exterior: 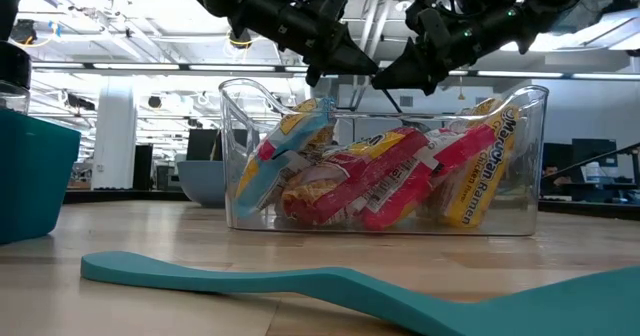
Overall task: Pick & Place Food Item
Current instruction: Put the black spoon into the blue bin
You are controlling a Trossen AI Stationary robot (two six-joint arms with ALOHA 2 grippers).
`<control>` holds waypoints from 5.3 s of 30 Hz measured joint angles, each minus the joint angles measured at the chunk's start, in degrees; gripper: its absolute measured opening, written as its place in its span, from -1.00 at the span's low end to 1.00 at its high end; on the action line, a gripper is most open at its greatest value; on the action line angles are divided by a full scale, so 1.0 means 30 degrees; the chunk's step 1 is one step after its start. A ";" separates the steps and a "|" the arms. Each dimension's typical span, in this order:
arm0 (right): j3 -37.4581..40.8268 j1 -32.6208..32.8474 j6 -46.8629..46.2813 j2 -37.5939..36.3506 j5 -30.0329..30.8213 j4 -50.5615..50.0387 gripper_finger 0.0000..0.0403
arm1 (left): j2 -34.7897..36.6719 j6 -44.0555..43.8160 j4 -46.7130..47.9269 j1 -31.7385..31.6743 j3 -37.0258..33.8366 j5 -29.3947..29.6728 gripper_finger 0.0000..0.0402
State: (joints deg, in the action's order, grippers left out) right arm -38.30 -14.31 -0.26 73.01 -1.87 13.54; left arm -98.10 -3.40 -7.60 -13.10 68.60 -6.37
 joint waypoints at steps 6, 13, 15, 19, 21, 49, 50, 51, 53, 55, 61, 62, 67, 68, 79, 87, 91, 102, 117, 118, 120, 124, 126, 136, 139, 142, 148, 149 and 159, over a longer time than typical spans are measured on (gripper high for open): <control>0.0000 0.0000 -0.0062 0.0000 0.0021 0.0015 -0.98 | 0.0000 0.0031 -0.0022 0.0000 0.0000 0.0048 -0.96; 0.0000 -0.0007 -0.0206 0.0007 0.0169 0.0084 -1.00 | 0.0000 -0.0022 -0.0102 -0.0015 0.0000 0.0197 -0.77; 0.0000 -0.0015 -0.0228 0.0007 0.0214 0.0080 -1.00 | 0.0000 -0.0022 -0.0102 -0.0015 0.0000 0.0197 -0.68; 0.0000 -0.0044 -0.0472 0.0007 0.0226 0.0001 -1.00 | 0.0000 -0.0022 -0.0087 -0.0015 0.0000 0.0165 -0.49; 0.0000 -0.0044 -0.0479 0.0007 0.0226 -0.0182 -1.00 | 0.0000 -0.0010 -0.0087 -0.0015 0.0000 0.0153 -0.41; 0.0001 -0.1872 -0.0776 0.0015 0.0778 -0.3309 -1.00 | 0.0109 -0.0022 0.1436 -0.0532 0.0000 0.0051 -0.30; 0.0002 -0.1963 -0.0781 -0.0021 0.0780 -0.3306 -1.00 | 0.0109 -0.0022 0.1563 -0.0532 0.0000 0.0055 -0.30; 0.0012 -0.2022 -0.0833 -0.0153 0.0784 -0.3352 -1.00 | 0.0109 -0.0020 0.1714 -0.0532 0.0000 0.0061 -0.30; 0.0015 -0.2117 -0.0912 -0.0475 0.1164 -0.3280 -1.00 | 0.0109 -0.0021 0.1994 -0.0532 0.0000 0.0109 -0.30; 0.0120 -0.2136 -0.0915 -0.1034 0.1684 -0.3365 -1.00 | 0.0102 -0.0021 0.2168 -0.0532 0.0000 0.0109 -0.30; 0.1810 -0.2193 -0.1462 -0.3367 0.2768 -0.1915 -1.00 | 0.0095 -0.0022 0.2199 -0.0532 0.0000 0.0112 -0.30; 0.2189 -0.2194 -0.1552 -0.3782 0.2872 -0.1496 -1.00 | 0.0095 -0.0016 0.2175 -0.0532 0.0000 0.0109 -0.30; 0.3914 -0.2642 -0.2496 -0.5563 0.3176 0.0514 -1.00 | 0.0087 -0.0022 0.2050 -0.0532 0.0000 0.0117 -0.30; 0.4160 -0.2812 -0.2694 -0.5768 0.3213 0.1035 -1.00 | 0.0087 -0.0022 0.1987 -0.0532 0.0000 0.0117 -0.30; 0.5391 -0.5821 -0.4443 -0.5937 0.3155 0.2511 -1.00 | 0.0080 -0.0022 0.1066 -0.0481 0.0000 0.0117 -0.30; 0.5391 -0.8110 -0.5576 -0.4613 0.3079 0.2627 -1.00 | 0.0080 -0.0022 0.1066 -0.0481 0.0000 0.0114 -0.30; 0.5391 -0.8732 -0.6220 -0.3613 0.3081 0.2890 -1.00 | 0.0080 -0.0022 0.1071 -0.0481 0.0000 0.0110 -0.30; 0.5385 -0.8918 -0.7092 -0.0895 0.2087 0.5482 -1.00 | 0.0080 -0.0022 0.1093 -0.0481 0.0000 0.0109 -0.30; 1.0434 -1.0011 -0.9570 -0.0606 0.2130 1.3088 -1.00 | 0.0080 -0.0022 0.1107 -0.0481 0.0000 0.0109 -0.30; 1.0830 -1.0123 -0.9831 -0.0567 0.2107 1.3699 -1.00 | 0.0080 -0.0022 0.1100 -0.0481 0.0000 0.0109 -0.30; 1.1379 -1.0280 -0.9919 -0.0568 0.2051 1.4980 -1.00 | 0.0080 -0.0022 0.1100 -0.0481 0.0000 0.0109 -0.30; 1.1423 -1.0321 -0.9919 -0.0576 0.2055 1.5426 -1.00 | 0.0080 -0.0094 0.1086 -0.0481 0.0000 0.0109 -0.30; 1.1355 -1.0404 -0.9917 -0.0549 0.2020 1.5409 -1.00 | 0.0080 -0.0095 0.1086 -0.0481 0.0000 0.0109 -0.30; 1.1336 -1.0386 -1.0652 0.1810 0.1755 1.7232 -1.00 | 0.0080 -0.0102 0.1049 -0.0481 0.0000 0.0109 -0.30; 1.1329 -1.0404 -1.1050 0.2877 0.1545 1.8860 -1.00 | 0.0080 -0.0109 0.1046 -0.0477 0.0000 0.0109 -0.30; 1.1167 -1.0418 -1.1236 0.4015 0.1552 1.9159 -1.00 | 0.0080 -0.0117 0.1042 -0.0474 0.0000 0.0109 -0.30; 1.0827 -1.0411 -1.1282 0.6396 0.1158 2.1324 -1.00 | 0.0080 -0.0117 0.1035 -0.0481 0.0000 0.0109 -0.30; 1.0819 -1.0412 -1.1287 0.6709 0.1062 2.2013 -1.00 | 0.0080 -0.0117 0.1035 -0.0481 0.0000 0.0109 -0.30; 1.0805 -1.0931 -1.1815 0.8495 0.0998 2.2960 -0.98 | 0.0080 -0.0117 0.1020 -0.0474 0.0000 0.0109 -0.30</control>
State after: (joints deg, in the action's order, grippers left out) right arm -5.89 -47.10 -35.71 98.50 1.13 82.42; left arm -97.86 -3.75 -4.54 -14.52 68.60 -6.04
